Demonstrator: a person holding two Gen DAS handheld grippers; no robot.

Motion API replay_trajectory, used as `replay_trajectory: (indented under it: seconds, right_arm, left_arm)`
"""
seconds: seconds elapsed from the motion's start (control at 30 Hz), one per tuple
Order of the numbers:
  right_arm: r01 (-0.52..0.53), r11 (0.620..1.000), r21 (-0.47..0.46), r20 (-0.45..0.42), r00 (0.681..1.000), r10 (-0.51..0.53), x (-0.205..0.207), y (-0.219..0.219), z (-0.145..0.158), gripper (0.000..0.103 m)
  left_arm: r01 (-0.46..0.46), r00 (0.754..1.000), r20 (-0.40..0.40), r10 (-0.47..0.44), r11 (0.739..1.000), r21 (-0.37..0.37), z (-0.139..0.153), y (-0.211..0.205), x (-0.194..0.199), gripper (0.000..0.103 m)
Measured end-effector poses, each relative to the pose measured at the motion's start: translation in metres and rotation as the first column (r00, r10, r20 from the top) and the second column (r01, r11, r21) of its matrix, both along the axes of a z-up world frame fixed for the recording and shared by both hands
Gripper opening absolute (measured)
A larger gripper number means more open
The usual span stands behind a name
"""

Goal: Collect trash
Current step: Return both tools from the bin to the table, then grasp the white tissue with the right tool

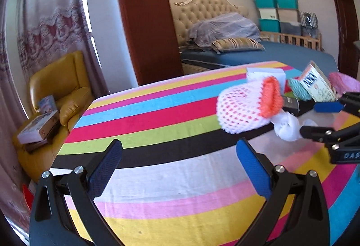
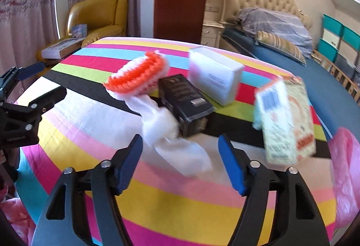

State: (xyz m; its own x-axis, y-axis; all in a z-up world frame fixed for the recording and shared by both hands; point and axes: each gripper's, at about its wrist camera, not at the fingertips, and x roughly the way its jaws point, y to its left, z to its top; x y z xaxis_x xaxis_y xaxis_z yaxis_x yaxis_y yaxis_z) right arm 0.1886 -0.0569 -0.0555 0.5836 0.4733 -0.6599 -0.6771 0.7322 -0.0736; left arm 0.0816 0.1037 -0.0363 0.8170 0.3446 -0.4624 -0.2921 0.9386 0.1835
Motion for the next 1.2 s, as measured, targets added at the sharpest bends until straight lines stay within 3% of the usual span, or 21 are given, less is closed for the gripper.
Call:
replay_trajectory:
  seconds: [0.2, 0.27, 0.37, 0.43, 0.93, 1.13, 1.2]
  right_arm:
    - [-0.003, 0.998, -0.056, -0.054, 0.999, 0.0, 0.011, 0.027, -0.013, 0.052]
    - [0.002, 0.997, -0.079, -0.081, 0.997, -0.008, 0.015, 0.031, -0.018, 0.044]
    - [-0.001, 0.998, -0.062, -0.074, 0.997, -0.004, 0.015, 0.029, -0.013, 0.031]
    - [-0.003, 0.999, -0.055, -0.05, 0.999, 0.001, 0.008, 0.024, -0.009, 0.029]
    - [0.092, 0.993, 0.078, -0.045, 0.995, -0.089, -0.016, -0.054, 0.005, 0.029]
    - [0.103, 0.988, 0.115, -0.057, 0.994, -0.097, -0.016, -0.067, 0.002, 0.029]
    - [0.111, 0.985, 0.129, -0.069, 0.992, -0.103, -0.015, -0.07, 0.0, 0.029]
  left_arm:
    - [-0.031, 0.999, 0.026, 0.033, 0.997, -0.067, 0.005, 0.013, -0.005, 0.098]
    - [-0.022, 0.999, 0.03, 0.024, 0.997, -0.073, 0.005, 0.013, -0.007, 0.098]
    - [-0.012, 0.999, 0.032, 0.014, 0.998, -0.064, 0.005, 0.01, -0.008, 0.098]
    - [-0.005, 1.0, 0.027, 0.007, 0.998, -0.057, 0.004, 0.006, -0.007, 0.098]
    - [0.13, 0.99, -0.044, -0.136, 0.985, -0.117, 0.001, -0.033, 0.029, 0.098]
    - [0.122, 0.99, -0.041, -0.135, 0.964, -0.237, 0.005, -0.027, 0.042, 0.098]
    - [0.113, 0.99, -0.053, -0.129, 0.964, -0.24, 0.003, -0.029, 0.048, 0.098]
